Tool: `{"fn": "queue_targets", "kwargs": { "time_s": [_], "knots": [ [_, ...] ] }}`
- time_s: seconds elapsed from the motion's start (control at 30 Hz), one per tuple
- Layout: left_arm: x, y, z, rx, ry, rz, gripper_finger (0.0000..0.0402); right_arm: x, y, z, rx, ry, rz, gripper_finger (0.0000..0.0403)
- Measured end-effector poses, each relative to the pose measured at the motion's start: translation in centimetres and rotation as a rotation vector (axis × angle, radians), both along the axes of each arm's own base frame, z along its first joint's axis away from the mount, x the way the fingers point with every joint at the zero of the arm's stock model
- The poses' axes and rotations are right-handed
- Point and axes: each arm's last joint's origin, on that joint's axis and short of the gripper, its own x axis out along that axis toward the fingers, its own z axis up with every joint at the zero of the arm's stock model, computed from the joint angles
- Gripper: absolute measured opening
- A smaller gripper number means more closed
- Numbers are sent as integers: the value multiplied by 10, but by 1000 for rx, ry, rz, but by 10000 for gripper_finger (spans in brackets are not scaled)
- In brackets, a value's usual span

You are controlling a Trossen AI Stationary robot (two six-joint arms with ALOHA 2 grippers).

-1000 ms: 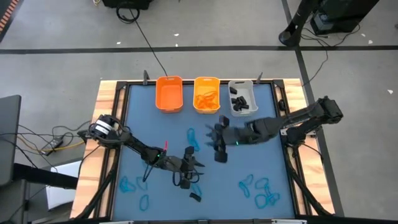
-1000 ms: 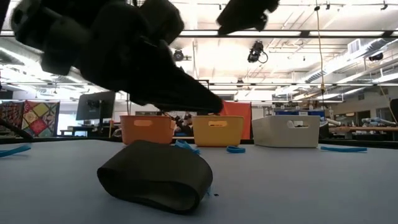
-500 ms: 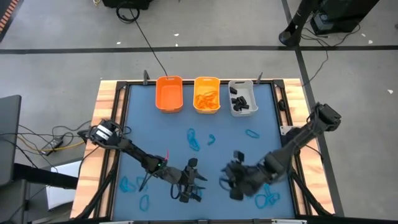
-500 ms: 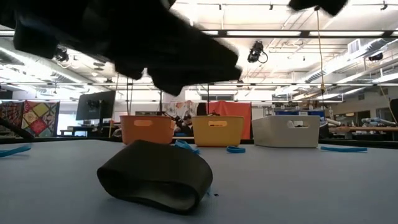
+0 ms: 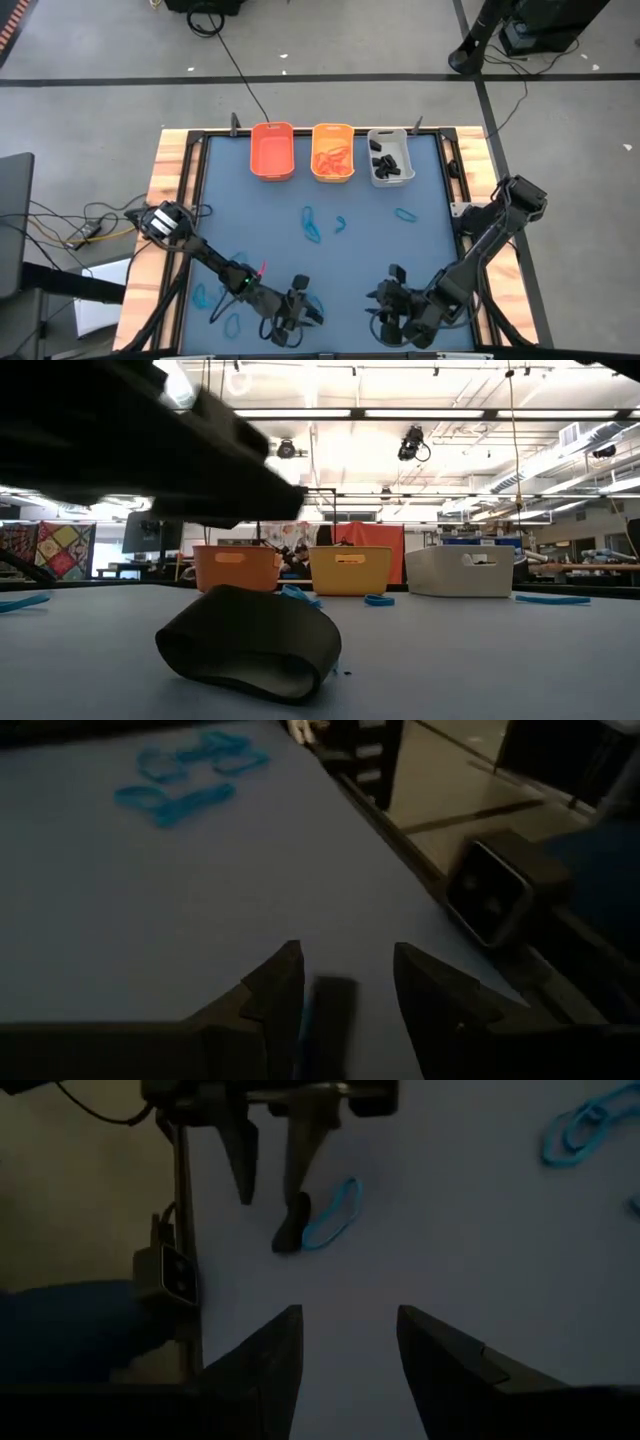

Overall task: Sort rubber bands into baskets
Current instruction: Put the black rubber band into the gray bin

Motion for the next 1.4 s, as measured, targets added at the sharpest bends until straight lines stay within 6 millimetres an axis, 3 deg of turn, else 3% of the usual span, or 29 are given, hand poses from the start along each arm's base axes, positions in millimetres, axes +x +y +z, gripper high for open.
{"fn": "queue_targets", "kwargs": {
  "time_s": [0.13, 0.63, 0.77, 0.9, 0.97, 1.13, 1.4],
  "knots": [
    [-9, -4, -8, 22, 88, 11, 160, 2, 2, -4, 9, 8, 1, 175],
    [-13, 0, -20, 128, 147, 129, 156, 5, 1, -3, -20, -5, 38, 175],
    [-13, 1, -23, 136, 151, 136, 119, 6, 0, -3, -44, -3, 55, 175],
    [-12, 1, -22, 141, 135, 132, 43, 10, -4, -3, -71, -3, 58, 175],
    [-10, 0, -17, 134, 94, 125, 14, 13, -7, -3, -91, -1, 64, 175],
    [-3, 7, 9, 155, -23, 164, 22, 23, -20, -3, -170, -1, 64, 171],
    [15, 49, 48, 126, -70, 246, 11, 46, -39, 1, -260, -27, 160, 177]
  ]
}}
